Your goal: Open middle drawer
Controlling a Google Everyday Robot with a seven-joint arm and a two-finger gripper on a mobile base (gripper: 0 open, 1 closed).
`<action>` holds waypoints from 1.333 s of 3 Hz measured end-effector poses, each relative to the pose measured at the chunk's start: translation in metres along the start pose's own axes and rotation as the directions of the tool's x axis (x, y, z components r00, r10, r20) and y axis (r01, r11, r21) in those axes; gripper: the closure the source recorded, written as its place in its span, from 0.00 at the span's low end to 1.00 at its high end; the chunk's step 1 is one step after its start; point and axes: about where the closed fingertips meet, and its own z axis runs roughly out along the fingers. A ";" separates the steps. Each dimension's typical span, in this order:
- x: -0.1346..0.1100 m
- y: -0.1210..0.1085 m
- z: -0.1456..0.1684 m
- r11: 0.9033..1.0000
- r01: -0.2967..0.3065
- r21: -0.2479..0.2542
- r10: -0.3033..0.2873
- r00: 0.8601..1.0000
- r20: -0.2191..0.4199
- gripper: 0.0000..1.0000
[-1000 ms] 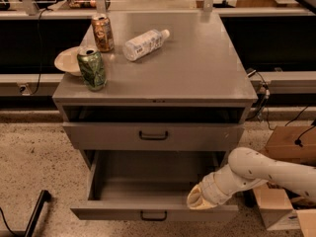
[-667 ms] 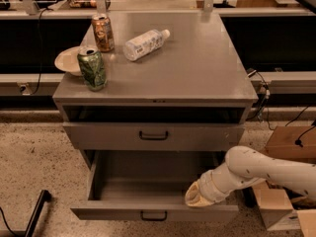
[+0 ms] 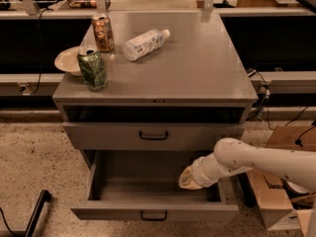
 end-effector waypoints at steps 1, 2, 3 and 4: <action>0.010 -0.012 0.031 1.000 -0.023 -0.012 0.023 1.000 -0.002 1.00; 0.012 -0.004 0.062 0.997 -0.034 -0.063 0.034 0.999 0.009 1.00; 0.013 0.009 0.080 0.992 -0.030 -0.125 0.033 0.999 0.016 1.00; 0.008 0.018 0.074 0.984 0.011 -0.178 -0.004 0.999 0.038 1.00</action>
Offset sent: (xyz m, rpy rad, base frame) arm 0.0049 0.0366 -0.0901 0.0170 0.1293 0.0250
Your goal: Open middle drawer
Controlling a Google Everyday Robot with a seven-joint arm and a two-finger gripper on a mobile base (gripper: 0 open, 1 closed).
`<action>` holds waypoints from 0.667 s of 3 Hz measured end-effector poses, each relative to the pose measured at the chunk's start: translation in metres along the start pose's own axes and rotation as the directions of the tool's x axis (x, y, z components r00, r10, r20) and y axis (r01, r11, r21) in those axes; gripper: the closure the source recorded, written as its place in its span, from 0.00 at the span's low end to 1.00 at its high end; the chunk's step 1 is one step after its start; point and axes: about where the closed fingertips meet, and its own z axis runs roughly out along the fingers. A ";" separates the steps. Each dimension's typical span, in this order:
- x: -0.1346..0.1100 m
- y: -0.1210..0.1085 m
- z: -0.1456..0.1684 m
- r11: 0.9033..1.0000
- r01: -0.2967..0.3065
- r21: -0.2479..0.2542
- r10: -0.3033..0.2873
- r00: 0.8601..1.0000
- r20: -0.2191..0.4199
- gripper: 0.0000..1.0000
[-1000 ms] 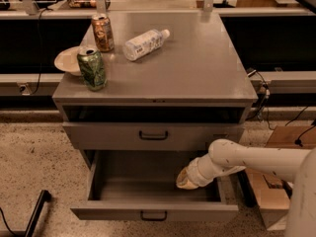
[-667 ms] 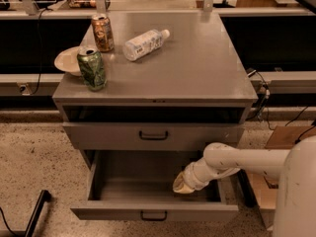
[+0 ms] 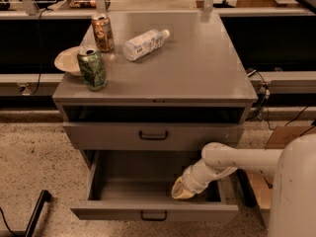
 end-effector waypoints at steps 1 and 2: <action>-0.011 0.024 -0.010 0.995 0.052 -0.088 -0.048 0.998 0.041 1.00; -0.030 0.055 -0.015 0.983 0.063 -0.175 -0.045 0.993 0.105 1.00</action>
Offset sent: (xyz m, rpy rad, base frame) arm -0.0921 0.0206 0.0554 0.1601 0.2257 0.1965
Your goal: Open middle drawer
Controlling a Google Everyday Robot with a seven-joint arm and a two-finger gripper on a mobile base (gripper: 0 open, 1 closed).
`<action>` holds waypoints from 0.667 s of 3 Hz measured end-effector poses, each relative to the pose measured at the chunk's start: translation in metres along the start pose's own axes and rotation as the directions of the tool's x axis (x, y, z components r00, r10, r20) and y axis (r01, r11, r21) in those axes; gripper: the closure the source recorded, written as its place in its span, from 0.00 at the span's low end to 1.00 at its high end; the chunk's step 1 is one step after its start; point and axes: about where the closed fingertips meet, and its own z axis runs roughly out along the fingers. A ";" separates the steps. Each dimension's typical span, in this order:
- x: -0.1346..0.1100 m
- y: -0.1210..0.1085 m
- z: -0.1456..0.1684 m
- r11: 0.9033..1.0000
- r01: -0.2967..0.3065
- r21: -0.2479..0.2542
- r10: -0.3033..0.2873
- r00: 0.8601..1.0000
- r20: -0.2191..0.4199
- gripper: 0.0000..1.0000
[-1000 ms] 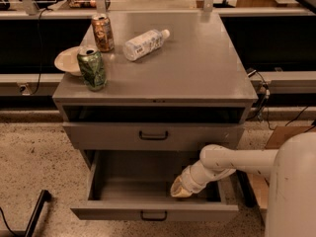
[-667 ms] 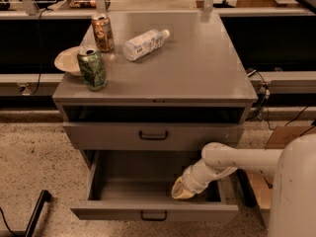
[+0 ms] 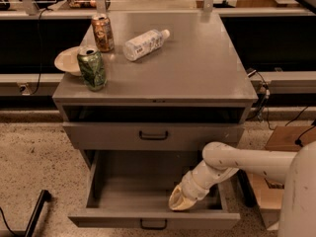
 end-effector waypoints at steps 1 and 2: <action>-0.018 0.024 -0.001 0.999 -0.024 -0.043 0.026 0.999 0.046 1.00; -0.033 0.049 -0.005 0.996 -0.068 -0.050 0.071 0.996 0.063 1.00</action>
Offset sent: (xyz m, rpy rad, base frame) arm -0.0772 0.0094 0.0543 0.0358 0.1309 -0.0804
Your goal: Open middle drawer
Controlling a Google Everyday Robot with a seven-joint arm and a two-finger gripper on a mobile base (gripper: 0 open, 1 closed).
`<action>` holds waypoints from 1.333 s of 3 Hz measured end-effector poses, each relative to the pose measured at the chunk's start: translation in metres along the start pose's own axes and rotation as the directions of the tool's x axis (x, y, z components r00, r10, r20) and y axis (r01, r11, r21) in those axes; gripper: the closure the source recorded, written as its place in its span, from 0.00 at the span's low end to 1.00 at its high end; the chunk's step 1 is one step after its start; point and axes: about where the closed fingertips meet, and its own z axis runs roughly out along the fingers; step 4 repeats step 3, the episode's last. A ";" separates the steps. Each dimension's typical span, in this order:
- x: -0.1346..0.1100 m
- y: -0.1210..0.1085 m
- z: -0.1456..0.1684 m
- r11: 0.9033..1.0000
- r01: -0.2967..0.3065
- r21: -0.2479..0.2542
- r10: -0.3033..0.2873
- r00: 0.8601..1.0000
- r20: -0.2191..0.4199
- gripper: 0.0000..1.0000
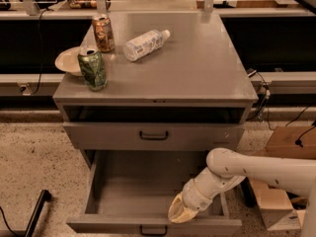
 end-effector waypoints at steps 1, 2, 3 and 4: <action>-0.003 0.012 -0.016 0.996 -0.053 0.072 0.054 0.998 -0.009 1.00; 0.000 0.009 -0.050 0.978 -0.078 0.195 0.071 0.996 0.046 1.00; 0.003 0.002 -0.094 0.935 -0.085 0.344 0.029 0.986 0.165 0.86; 0.003 0.002 -0.094 0.935 -0.085 0.344 0.029 0.986 0.165 0.86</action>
Offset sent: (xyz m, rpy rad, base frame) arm 0.0348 -0.0827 0.0728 0.0897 -0.2141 -0.3585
